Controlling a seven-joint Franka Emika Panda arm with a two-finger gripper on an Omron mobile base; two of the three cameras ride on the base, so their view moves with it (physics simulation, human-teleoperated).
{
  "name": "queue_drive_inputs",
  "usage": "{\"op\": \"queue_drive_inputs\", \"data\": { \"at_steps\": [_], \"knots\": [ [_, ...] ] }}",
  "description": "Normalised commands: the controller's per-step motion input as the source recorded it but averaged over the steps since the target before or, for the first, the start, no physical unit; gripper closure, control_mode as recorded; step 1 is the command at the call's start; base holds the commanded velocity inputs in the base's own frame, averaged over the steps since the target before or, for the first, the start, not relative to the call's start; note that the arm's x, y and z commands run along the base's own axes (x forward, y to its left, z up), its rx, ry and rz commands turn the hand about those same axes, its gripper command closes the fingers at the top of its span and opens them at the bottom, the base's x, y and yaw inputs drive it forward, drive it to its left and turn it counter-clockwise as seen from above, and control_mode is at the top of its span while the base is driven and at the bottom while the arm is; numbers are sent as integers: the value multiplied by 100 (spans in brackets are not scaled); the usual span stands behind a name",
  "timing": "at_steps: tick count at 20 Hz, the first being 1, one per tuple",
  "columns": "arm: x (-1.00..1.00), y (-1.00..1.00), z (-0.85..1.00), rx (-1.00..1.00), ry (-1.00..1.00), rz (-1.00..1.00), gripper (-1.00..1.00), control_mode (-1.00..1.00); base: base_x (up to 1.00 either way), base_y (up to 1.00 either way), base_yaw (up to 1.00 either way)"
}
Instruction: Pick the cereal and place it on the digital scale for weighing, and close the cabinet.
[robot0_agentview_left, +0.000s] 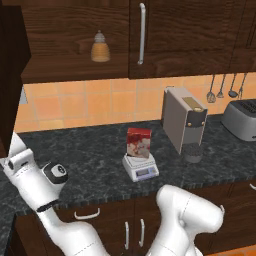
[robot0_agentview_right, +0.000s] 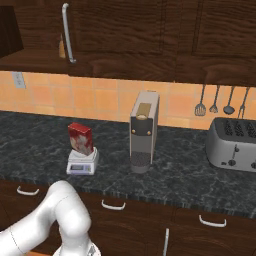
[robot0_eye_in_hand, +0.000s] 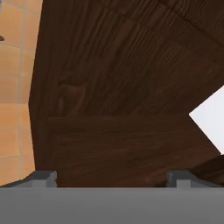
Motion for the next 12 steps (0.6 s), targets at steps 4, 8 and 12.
{"op": "queue_drive_inputs", "data": {
  "at_steps": [4, 8, 12],
  "knots": [
    [0, 59, -3, -7, -9, -4, -100, -100, 0, 0, 0],
    [-12, 75, -3, -6, -18, -5, -100, -100, 0, 0, 0],
    [-31, 71, -63, -1, -20, -4, -100, -100, 0, 0, 0]
  ]
}}
